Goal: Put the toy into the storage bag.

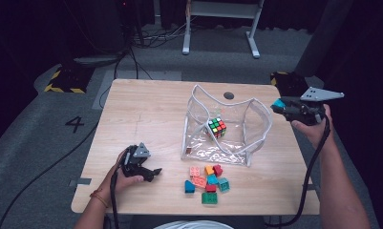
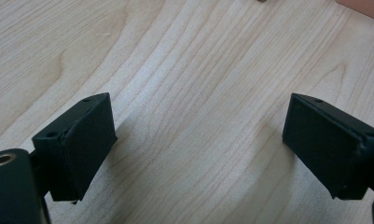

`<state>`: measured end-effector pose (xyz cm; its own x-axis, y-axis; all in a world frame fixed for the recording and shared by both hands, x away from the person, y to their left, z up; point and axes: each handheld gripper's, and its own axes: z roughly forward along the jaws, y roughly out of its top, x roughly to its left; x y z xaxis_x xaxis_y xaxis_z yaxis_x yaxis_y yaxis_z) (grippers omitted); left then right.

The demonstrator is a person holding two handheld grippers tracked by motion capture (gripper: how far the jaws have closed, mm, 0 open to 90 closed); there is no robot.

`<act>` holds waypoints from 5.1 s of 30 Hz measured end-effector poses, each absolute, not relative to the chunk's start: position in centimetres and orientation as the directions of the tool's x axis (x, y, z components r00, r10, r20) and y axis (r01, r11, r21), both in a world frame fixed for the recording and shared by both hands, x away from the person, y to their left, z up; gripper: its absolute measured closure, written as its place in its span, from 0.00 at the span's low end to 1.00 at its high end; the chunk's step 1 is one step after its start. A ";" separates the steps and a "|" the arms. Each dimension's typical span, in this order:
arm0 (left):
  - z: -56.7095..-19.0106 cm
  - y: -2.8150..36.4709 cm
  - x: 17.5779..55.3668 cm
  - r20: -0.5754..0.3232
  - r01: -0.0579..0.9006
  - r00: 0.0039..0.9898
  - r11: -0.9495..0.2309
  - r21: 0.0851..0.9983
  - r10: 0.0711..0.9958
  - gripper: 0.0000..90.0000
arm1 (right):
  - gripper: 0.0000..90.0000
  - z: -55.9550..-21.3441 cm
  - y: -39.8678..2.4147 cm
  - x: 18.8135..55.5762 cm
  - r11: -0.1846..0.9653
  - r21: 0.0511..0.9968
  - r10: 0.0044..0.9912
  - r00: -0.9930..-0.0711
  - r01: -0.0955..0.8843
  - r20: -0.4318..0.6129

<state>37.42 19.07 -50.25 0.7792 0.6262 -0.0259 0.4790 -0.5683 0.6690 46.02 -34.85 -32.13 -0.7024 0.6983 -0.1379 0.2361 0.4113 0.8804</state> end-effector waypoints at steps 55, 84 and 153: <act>-50.3 19.1 37.4 -0.026 0.479 0.779 -0.568 0.670 0.627 0.11 | 0.66 -34.1 -21.4 49.8 0.855 0.473 0.357 -0.905 0.215 -0.233; -50.3 19.1 37.4 -0.026 0.479 0.779 -0.568 0.669 0.626 0.11 | 0.55 -34.8 -22.9 49.4 0.888 0.373 0.369 -0.901 0.269 -0.228; -50.3 19.1 37.4 -0.026 0.480 0.778 -0.566 0.670 0.628 0.11 | 0.36 -47.2 -29.2 34.3 0.594 0.747 0.475 -0.880 0.299 -0.025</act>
<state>37.38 19.05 -50.26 0.7775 0.6283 -0.0255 0.4796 -0.5662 0.6704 34.25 -29.19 -47.22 -0.8798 0.4747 -0.0251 0.2992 0.5941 0.7466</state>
